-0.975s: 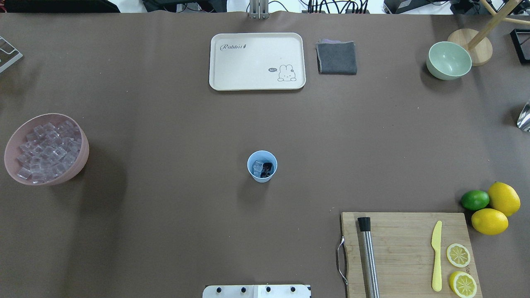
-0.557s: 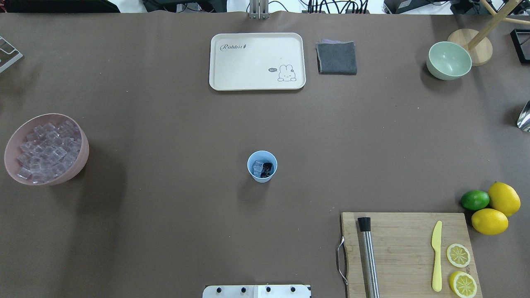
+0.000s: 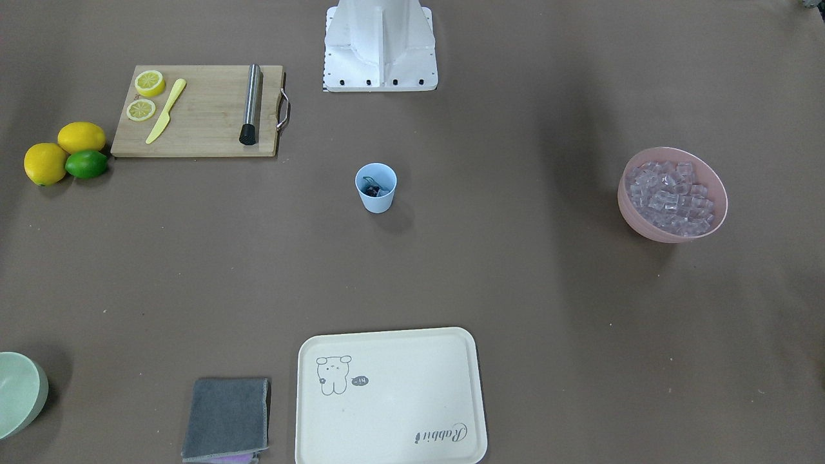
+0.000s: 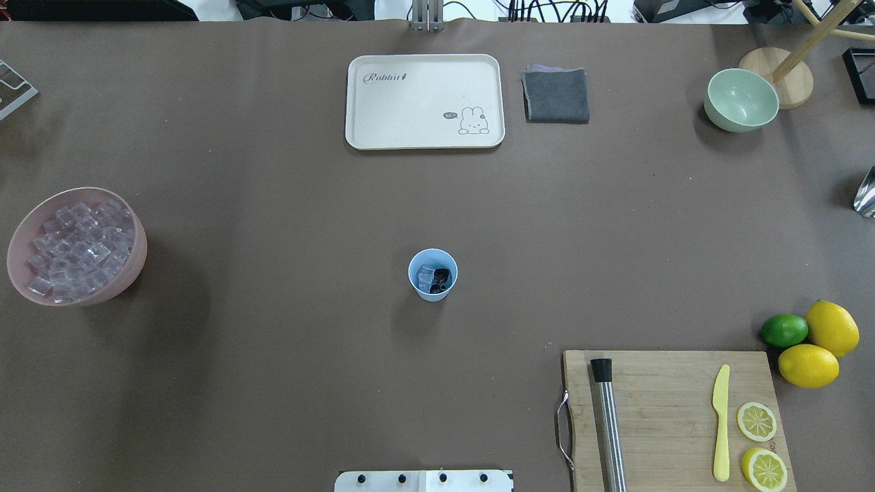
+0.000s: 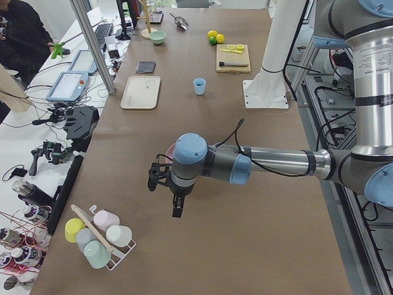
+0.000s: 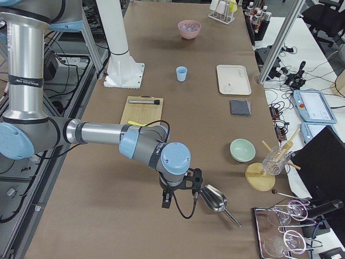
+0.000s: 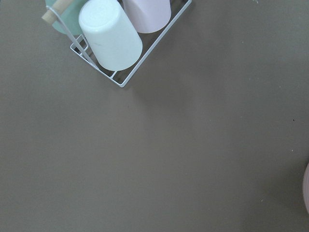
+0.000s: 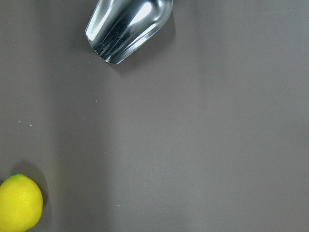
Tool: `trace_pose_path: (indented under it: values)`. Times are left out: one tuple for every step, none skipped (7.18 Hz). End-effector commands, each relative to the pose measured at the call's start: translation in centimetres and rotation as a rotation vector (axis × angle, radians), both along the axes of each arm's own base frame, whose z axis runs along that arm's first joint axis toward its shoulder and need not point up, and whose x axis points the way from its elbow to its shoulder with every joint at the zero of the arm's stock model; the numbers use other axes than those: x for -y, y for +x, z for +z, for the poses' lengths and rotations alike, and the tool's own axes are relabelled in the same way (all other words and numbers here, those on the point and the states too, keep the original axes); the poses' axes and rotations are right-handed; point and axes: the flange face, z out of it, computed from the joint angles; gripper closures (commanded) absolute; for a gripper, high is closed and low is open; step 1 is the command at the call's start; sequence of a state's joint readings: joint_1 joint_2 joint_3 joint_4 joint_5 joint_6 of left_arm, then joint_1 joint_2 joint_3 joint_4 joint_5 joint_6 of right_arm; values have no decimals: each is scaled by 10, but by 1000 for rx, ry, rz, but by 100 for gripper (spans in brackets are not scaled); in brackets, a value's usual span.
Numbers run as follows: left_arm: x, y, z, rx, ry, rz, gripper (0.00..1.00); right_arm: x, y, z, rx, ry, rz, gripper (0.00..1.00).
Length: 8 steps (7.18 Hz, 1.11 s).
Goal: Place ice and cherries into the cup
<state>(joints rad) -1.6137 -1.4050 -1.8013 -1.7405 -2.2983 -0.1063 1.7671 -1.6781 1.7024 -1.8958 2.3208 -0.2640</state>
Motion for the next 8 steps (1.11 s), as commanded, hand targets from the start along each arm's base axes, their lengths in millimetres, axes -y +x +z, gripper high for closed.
trace_pose_path:
  values:
    - [4,1,-4,1,10,3,2,16,-4,-9,-14,35,8,0]
    - [4,1,-4,1,10,3,2,23,-12,-5,-24,36,31,0]
    - [3,0,-1,3,6,4,2,28,-19,5,-27,56,24,0]
    - [2,0,1,3,4,5,2,33,-28,7,-27,60,21,0]
    - [0,0,1,3,2,5,2,35,-33,5,-24,64,22,0]
    - [-1,0,3,3,-3,3,2,39,-38,-1,-25,78,11,0]
    - [-2,-1,4,1,-3,3,2,42,-42,-4,-26,85,2,0]
    - [-2,-1,3,2,1,4,2,43,-43,-9,-26,95,0,0]
